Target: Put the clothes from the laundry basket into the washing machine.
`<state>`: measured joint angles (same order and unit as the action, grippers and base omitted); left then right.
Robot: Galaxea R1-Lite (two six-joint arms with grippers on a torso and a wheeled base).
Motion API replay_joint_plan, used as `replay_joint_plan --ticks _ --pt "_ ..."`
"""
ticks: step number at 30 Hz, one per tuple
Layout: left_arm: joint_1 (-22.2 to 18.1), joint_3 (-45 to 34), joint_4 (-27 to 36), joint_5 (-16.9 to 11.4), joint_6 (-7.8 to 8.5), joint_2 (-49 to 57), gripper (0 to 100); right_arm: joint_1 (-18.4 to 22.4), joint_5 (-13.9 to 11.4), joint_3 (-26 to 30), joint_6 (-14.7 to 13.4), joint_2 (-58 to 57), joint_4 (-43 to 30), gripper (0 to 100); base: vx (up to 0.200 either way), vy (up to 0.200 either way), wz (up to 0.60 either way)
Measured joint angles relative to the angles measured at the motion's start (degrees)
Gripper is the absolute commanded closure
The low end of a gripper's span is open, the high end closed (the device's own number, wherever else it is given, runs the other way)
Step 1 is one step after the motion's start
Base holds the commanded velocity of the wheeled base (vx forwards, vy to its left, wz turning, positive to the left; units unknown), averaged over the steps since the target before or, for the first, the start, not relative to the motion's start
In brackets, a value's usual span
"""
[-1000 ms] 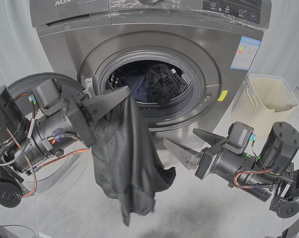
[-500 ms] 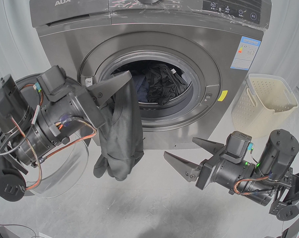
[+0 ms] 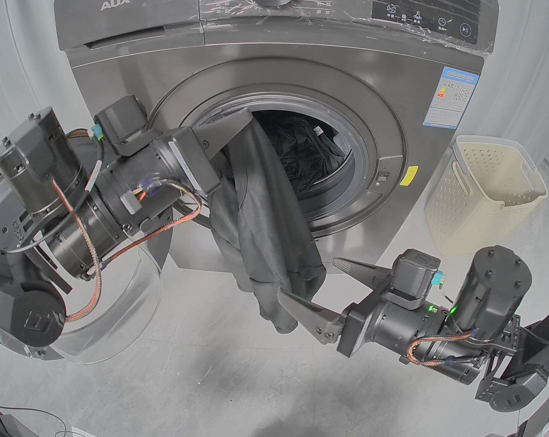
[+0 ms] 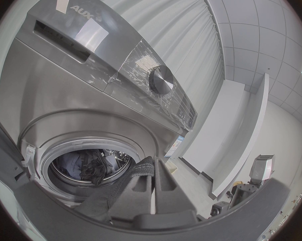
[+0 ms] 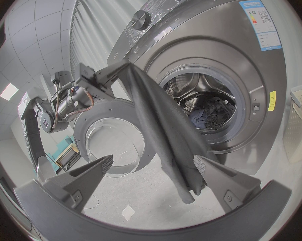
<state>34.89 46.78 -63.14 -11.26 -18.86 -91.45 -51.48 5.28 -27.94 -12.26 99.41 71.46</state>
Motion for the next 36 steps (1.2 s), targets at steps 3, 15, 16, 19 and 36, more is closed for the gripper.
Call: replay_joint_plan --ticks 3,15,16,19,36 --pt "0.0 1.38 0.05 0.35 0.0 -0.85 100 -0.17 -0.22 -1.05 0.3 1.72 0.5 0 0.0 0.0 0.0" --pt "0.02 2.54 0.02 0.68 0.06 -2.21 100 -0.69 -0.44 -7.67 1.9 10.07 2.79 0 0.0 0.0 0.0" --pt "0.02 2.54 0.02 0.84 0.09 -2.23 100 -0.69 -0.44 -8.17 1.93 10.78 3.07 0 0.0 0.0 0.0" --pt "0.05 2.51 -0.04 1.12 0.06 -2.26 100 -0.69 -0.46 -9.87 2.0 13.13 3.86 0 0.0 0.0 0.0" --pt "-0.02 2.32 -0.22 1.99 0.09 -1.65 100 2.72 -0.44 -22.61 3.29 24.28 6.3 100 0.0 0.0 0.0"
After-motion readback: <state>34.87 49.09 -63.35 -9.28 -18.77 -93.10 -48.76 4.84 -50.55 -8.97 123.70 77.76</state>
